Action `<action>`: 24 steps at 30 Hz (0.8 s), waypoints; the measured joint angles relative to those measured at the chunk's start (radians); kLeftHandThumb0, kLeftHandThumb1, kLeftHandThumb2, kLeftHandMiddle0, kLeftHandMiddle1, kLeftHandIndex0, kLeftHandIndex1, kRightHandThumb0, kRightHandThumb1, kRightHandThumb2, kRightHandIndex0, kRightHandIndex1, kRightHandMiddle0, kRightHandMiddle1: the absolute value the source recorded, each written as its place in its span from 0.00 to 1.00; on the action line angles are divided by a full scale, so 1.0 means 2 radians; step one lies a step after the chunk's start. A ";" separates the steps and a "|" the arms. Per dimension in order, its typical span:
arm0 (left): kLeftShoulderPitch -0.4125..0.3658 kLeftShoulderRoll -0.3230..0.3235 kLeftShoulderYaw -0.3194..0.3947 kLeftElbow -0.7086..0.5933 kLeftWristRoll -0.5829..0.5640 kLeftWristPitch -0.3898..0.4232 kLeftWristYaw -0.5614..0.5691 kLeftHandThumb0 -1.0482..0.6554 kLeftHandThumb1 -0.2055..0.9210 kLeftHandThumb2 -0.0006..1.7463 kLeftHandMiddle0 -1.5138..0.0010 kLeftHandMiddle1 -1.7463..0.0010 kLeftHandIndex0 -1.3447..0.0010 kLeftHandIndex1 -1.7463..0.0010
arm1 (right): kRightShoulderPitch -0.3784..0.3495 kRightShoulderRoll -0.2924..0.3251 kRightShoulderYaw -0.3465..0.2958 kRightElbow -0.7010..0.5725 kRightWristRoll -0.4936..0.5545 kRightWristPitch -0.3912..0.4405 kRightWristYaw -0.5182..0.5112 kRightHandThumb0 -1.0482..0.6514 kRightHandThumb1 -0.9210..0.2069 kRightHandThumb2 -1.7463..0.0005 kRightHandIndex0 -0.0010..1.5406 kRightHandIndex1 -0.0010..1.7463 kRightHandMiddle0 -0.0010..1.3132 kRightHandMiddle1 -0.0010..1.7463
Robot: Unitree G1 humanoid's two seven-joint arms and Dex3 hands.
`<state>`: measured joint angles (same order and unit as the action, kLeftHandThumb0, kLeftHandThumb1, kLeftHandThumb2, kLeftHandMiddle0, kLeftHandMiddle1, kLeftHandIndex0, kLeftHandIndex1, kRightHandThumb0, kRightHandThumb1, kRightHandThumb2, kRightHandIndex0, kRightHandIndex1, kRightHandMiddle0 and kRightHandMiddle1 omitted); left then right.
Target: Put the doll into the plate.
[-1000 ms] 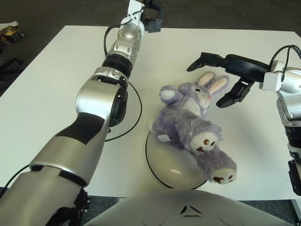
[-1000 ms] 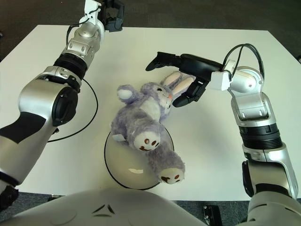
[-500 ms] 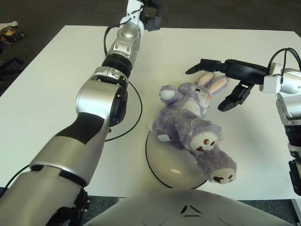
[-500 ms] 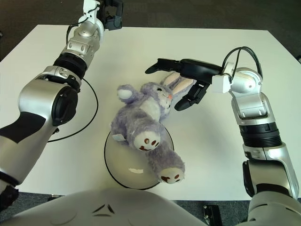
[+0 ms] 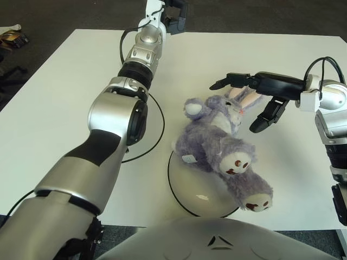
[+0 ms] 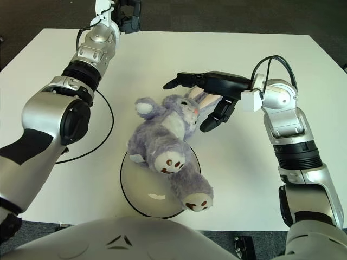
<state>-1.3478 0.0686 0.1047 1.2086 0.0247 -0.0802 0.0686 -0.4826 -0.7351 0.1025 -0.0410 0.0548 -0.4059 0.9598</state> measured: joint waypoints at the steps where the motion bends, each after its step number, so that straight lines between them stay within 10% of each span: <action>1: 0.000 0.000 0.001 0.000 0.000 0.000 0.000 0.61 0.62 0.62 0.74 0.03 0.70 0.02 | 0.000 -0.001 0.002 -0.002 -0.002 0.001 0.002 0.18 0.44 0.60 0.08 0.04 0.00 0.29; 24: 0.000 -0.003 0.006 0.000 -0.004 -0.005 0.001 0.61 0.59 0.64 0.73 0.03 0.68 0.03 | -0.001 -0.003 0.021 -0.014 -0.010 -0.001 0.009 0.21 0.46 0.55 0.13 0.03 0.00 0.26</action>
<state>-1.3485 0.0626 0.1157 1.2086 0.0168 -0.0902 0.0713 -0.4844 -0.7410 0.1435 -0.0687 0.0347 -0.4074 0.9784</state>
